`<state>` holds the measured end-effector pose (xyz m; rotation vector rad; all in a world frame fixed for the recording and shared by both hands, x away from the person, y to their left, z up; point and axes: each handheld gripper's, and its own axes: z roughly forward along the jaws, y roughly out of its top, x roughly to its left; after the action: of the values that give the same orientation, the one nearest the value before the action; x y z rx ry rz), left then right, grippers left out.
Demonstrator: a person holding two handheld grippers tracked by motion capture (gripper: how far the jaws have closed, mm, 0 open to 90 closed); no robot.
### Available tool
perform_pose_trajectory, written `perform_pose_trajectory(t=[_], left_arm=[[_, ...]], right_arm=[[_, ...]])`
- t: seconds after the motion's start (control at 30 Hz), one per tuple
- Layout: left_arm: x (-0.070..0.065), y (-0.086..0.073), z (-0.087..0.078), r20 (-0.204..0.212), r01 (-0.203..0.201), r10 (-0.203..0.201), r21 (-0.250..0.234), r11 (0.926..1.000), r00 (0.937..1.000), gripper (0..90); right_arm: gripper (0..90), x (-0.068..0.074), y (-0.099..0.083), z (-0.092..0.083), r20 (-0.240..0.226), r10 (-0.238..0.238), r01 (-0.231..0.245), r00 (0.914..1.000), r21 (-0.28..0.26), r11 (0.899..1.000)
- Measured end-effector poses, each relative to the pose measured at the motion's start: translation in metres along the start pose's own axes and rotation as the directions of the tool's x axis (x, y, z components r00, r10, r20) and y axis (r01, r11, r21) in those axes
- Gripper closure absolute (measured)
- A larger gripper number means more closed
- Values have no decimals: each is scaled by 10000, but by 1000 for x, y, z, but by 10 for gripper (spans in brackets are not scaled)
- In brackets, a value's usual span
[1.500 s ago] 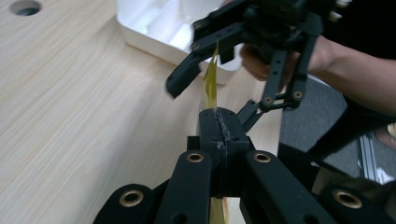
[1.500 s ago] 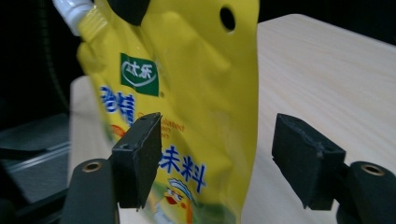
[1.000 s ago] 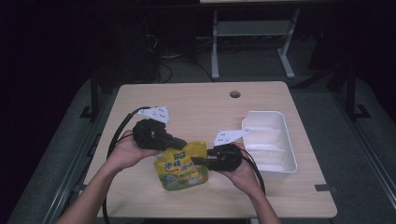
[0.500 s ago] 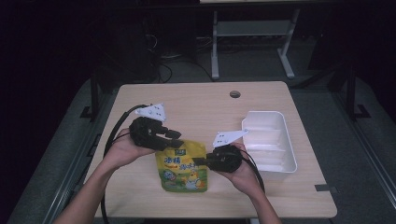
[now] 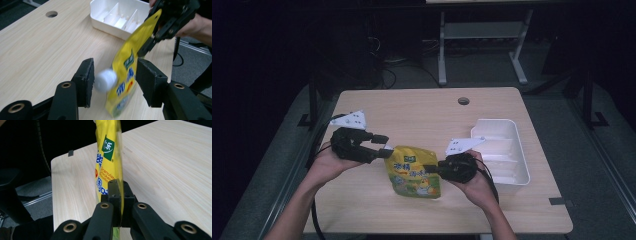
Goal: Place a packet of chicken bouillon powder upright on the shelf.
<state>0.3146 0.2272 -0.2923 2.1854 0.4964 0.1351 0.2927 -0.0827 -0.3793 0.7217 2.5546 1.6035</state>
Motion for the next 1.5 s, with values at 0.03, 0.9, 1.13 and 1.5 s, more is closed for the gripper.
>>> perform_pose_trajectory(t=[0.03,0.9,1.13,1.5], left_arm=[[0,-3,-1,-39,41,-41,-37,10000,10000,481],[-5,-80,-1,-860,583,-625,-509,9970,9943,372],[-5,-105,12,-1010,776,-820,-467,9959,9915,339],[2,-140,32,-1315,1152,-1157,-112,9933,9845,295]], right_arm=[[897,0,0,-1,41,-5,5,10000,-1,10000],[897,-4,10,-34,691,57,-14,9976,-624,9980],[897,-5,13,-38,579,32,10,9983,-731,9973],[897,-7,28,-42,532,-16,53,9986,-687,9976]])
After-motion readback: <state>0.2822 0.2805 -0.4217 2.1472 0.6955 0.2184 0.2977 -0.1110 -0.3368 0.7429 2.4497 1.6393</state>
